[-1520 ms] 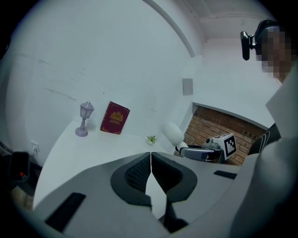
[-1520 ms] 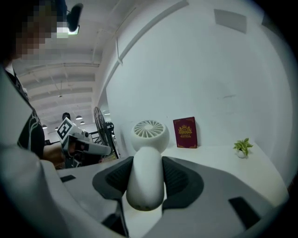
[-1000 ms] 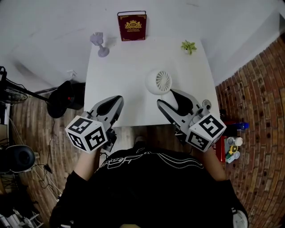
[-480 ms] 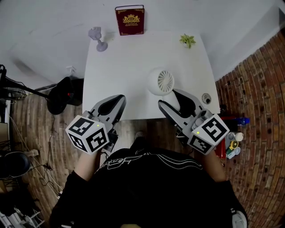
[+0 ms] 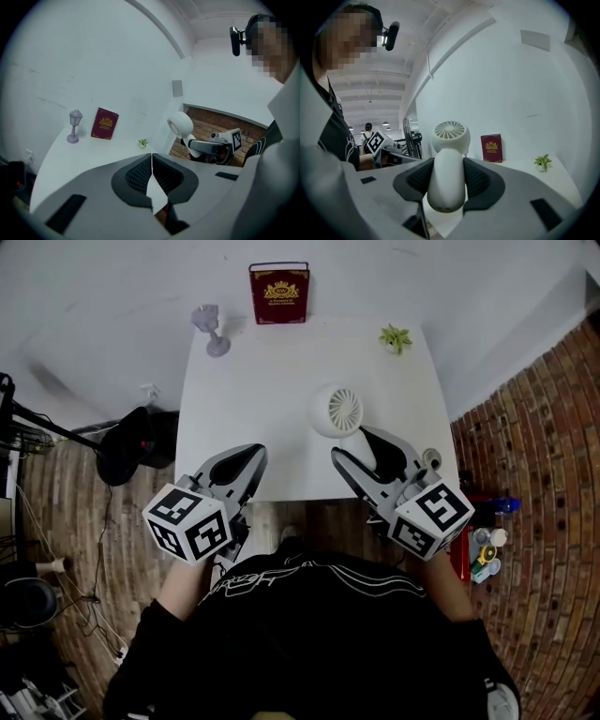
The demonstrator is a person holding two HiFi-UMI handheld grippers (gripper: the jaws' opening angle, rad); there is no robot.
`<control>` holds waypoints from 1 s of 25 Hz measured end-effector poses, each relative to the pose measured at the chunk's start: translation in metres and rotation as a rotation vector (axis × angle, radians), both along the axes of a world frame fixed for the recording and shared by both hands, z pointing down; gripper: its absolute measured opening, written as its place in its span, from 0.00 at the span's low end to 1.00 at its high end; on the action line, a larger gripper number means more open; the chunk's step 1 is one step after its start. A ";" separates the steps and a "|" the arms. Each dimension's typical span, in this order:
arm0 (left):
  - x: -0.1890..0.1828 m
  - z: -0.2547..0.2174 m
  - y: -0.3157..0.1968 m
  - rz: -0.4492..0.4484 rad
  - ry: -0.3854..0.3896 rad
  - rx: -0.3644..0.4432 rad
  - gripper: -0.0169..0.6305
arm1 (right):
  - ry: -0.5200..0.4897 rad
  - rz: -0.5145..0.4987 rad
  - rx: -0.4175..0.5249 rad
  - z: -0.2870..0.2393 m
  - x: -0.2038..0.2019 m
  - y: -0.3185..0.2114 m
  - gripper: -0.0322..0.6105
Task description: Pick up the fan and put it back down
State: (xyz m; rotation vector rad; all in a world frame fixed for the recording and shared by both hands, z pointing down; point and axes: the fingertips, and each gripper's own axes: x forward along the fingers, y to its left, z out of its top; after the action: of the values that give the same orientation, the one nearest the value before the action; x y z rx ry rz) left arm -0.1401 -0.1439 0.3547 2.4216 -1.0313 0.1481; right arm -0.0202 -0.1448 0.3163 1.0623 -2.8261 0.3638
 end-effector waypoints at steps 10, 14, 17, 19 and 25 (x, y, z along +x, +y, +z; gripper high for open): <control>-0.004 0.011 -0.042 0.013 -0.025 -0.015 0.08 | 0.105 0.065 -0.076 0.048 0.002 -0.058 0.35; -0.006 0.015 -0.061 0.017 -0.035 -0.018 0.08 | 0.150 0.084 -0.106 0.072 0.001 -0.081 0.35; -0.007 0.019 -0.074 0.023 -0.042 -0.023 0.08 | 0.192 0.099 -0.135 0.095 0.001 -0.097 0.35; -0.009 0.022 -0.080 0.028 -0.047 -0.027 0.08 | 0.221 0.107 -0.154 0.110 0.000 -0.106 0.35; -0.017 0.033 -0.091 0.022 -0.052 -0.048 0.08 | 0.277 0.129 -0.232 0.158 0.003 -0.122 0.35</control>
State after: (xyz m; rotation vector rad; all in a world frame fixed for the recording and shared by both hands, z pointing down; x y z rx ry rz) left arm -0.1568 -0.2346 0.3879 2.3972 -1.0130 0.2423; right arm -0.0168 -0.2663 0.4743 1.1478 -2.4138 0.4992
